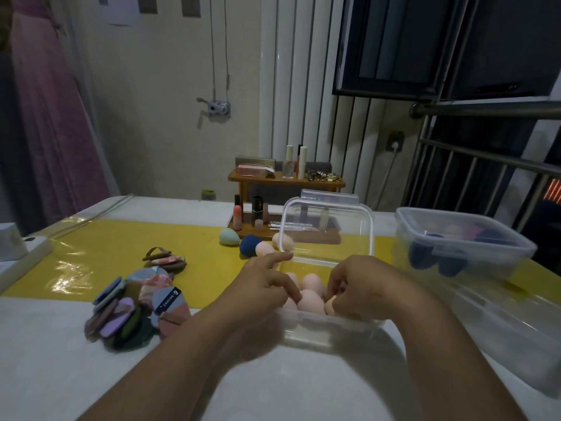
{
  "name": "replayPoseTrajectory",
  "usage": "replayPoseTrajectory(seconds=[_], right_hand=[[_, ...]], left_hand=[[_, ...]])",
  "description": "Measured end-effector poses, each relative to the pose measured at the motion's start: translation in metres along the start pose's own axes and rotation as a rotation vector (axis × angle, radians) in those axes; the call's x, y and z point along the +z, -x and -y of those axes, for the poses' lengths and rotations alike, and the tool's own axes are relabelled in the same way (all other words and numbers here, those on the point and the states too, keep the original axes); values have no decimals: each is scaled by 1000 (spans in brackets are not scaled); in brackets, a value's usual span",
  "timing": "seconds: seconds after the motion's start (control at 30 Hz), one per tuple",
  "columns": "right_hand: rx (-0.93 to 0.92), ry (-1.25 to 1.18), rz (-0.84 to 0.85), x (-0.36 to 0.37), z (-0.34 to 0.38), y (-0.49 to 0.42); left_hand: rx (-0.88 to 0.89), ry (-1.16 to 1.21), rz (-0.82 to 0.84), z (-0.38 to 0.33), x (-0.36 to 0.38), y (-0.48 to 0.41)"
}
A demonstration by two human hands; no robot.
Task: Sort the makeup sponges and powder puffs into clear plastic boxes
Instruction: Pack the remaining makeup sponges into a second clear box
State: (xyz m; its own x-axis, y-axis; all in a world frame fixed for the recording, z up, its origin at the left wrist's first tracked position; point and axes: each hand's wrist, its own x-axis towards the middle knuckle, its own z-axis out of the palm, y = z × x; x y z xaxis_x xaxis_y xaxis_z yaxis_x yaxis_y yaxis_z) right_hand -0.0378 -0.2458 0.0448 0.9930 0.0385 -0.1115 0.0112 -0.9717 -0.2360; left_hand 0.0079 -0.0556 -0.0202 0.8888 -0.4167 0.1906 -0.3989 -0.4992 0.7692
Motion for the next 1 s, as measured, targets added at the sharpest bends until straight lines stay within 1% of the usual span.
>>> replayPoseTrajectory(seconds=[0.13, 0.27, 0.37, 0.57, 0.83, 0.93, 1.0], right_hand=[[38, 39, -33, -2, 2, 3], [62, 49, 4, -1, 5, 3], [56, 44, -1, 1, 9, 3], [102, -47, -50, -2, 6, 2], [142, -7, -74, 0, 8, -2], [155, -35, -55, 0, 5, -6], [156, -44, -36, 2, 6, -8]], left_hand=[[1, -11, 13, -1, 0, 1], [-10, 98, 17, -1, 1, 2], [-13, 143, 10, 0, 1, 1], [-13, 139, -7, 1, 1, -2], [-24, 118, -46, -2, 1, -1], [-19, 95, -59, -2, 2, -2], [-1, 74, -97, -1, 3, -3]])
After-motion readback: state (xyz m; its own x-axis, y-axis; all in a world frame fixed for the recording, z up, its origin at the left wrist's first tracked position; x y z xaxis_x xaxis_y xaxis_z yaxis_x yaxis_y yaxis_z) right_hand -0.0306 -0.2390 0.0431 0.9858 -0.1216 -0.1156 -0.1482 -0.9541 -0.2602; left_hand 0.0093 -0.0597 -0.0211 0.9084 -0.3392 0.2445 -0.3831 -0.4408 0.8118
